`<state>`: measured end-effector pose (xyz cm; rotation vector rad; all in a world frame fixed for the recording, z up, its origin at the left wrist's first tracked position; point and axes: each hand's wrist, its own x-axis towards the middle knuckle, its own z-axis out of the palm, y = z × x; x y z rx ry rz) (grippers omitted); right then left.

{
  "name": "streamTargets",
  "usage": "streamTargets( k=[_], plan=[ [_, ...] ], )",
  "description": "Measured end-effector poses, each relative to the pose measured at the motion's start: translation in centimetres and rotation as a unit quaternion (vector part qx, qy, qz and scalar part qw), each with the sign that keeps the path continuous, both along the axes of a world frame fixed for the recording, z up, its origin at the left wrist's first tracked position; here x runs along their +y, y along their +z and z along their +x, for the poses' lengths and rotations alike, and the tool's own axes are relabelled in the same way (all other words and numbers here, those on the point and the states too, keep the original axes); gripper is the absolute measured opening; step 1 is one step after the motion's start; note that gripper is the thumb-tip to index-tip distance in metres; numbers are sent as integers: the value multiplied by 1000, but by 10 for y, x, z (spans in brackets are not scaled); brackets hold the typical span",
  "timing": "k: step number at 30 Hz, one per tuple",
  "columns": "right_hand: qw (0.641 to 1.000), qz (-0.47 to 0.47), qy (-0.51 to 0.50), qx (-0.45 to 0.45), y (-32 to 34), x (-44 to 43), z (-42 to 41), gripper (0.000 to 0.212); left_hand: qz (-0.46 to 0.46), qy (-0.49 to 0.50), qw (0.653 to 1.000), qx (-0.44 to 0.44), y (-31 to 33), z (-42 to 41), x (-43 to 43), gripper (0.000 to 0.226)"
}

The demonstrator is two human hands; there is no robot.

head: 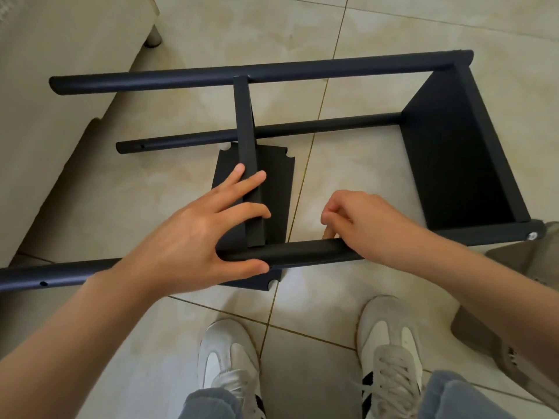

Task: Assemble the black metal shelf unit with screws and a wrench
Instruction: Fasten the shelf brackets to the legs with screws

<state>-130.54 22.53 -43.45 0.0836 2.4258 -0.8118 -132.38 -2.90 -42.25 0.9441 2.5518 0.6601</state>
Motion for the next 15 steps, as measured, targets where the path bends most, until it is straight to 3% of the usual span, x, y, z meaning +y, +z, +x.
streamTargets(
  k=[4,7,15],
  plan=[
    [994,-104,15,-11,-1,-1,-16,15,19,2,1000,0,0,1,0,62],
    [979,-191,15,-67,-3,-4,-25,14,36,8,999,-12,-1,1,0,60],
    [937,-293,-17,-192,-9,-16,-39,8,45,0,999,2,-6,0,-2,62]
  ],
)
